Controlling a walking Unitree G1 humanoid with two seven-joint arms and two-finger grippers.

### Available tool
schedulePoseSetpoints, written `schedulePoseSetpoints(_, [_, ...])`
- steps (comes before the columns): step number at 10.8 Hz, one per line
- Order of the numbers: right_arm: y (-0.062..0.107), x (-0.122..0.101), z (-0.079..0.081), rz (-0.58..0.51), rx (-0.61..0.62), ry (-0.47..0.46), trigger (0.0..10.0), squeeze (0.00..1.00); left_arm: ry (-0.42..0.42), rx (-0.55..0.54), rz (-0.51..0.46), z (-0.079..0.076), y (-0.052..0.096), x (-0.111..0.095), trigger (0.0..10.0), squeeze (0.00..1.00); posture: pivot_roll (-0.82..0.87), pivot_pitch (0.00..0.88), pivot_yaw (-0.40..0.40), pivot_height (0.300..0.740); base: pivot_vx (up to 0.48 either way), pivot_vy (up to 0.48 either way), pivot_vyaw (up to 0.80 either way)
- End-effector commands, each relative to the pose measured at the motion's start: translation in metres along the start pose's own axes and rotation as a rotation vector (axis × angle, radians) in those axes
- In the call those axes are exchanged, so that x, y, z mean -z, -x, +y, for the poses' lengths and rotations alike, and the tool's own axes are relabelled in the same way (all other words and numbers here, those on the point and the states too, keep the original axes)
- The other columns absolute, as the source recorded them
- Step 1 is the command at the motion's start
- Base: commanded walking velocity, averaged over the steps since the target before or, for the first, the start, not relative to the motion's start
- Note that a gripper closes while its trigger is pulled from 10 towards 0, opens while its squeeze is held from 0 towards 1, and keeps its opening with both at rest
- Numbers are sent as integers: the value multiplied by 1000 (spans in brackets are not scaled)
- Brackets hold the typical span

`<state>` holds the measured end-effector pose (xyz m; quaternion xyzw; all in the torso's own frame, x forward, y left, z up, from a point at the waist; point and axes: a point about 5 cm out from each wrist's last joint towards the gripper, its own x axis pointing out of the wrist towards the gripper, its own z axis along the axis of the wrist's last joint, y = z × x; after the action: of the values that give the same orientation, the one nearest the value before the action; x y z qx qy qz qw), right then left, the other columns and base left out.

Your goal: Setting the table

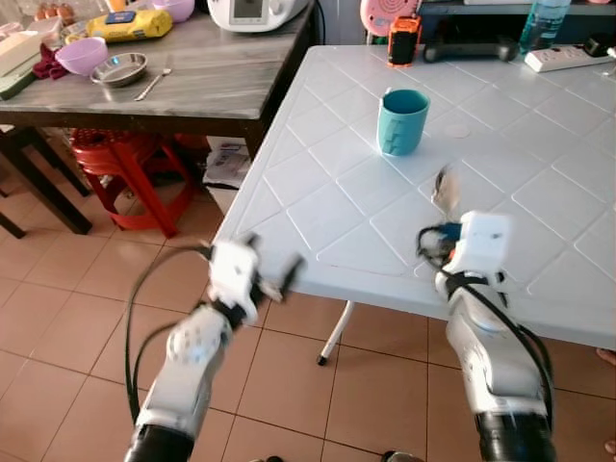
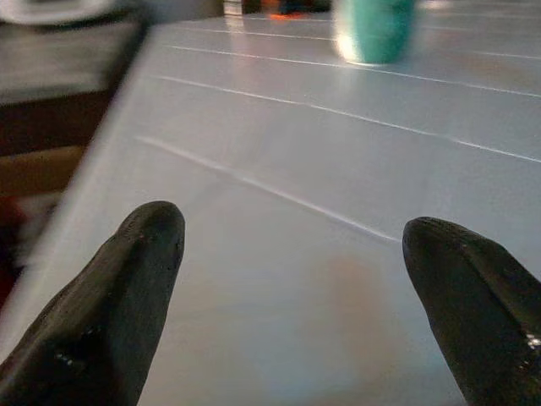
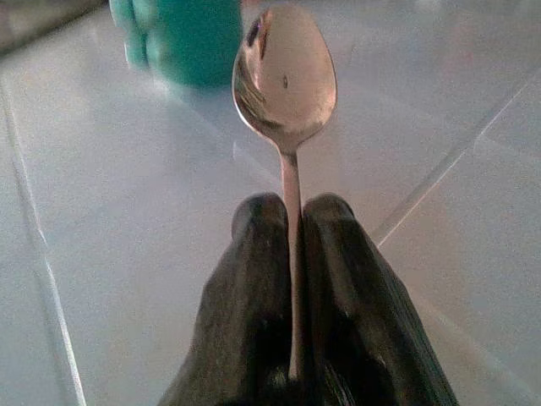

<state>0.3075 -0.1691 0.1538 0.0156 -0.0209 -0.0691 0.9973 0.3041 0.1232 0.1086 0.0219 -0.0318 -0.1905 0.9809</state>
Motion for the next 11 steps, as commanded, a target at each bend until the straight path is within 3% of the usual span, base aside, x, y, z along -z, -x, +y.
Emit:
schedulePoseSetpoints(1, [4, -15, 2, -86, -11, 7, 8980, 0, -25, -96, 3, 13, 1, 1, 10000, 0, -142, 125, 123, 740, 0, 0, 0])
schedulePoseSetpoints(2, [7, -22, 0, -120, -2, 4, 10000, 0, -12, -126, 7, 17, 0, 1, 10000, 0, -143, 122, 123, 740, 0, 0, 0])
schedulePoseSetpoints(4, [13, -27, -5, -155, 32, 3, 10000, 0, 22, -225, 7, 28, -4, 0, 10000, 0, -147, 115, 125, 740, 0, 0, 0])
schedulePoseSetpoints(9, [16, -25, -3, -144, 28, -6, 10000, 0, 54, -208, -8, 23, -8, -1, 10000, 0, -146, 111, 123, 740, 0, 0, 0])
schedulePoseSetpoints(11, [14, -25, -2, -143, 25, -13, 10000, 0, 54, -199, -5, 23, -8, 0, 10000, 0, -145, 111, 127, 740, 0, 257, 0])
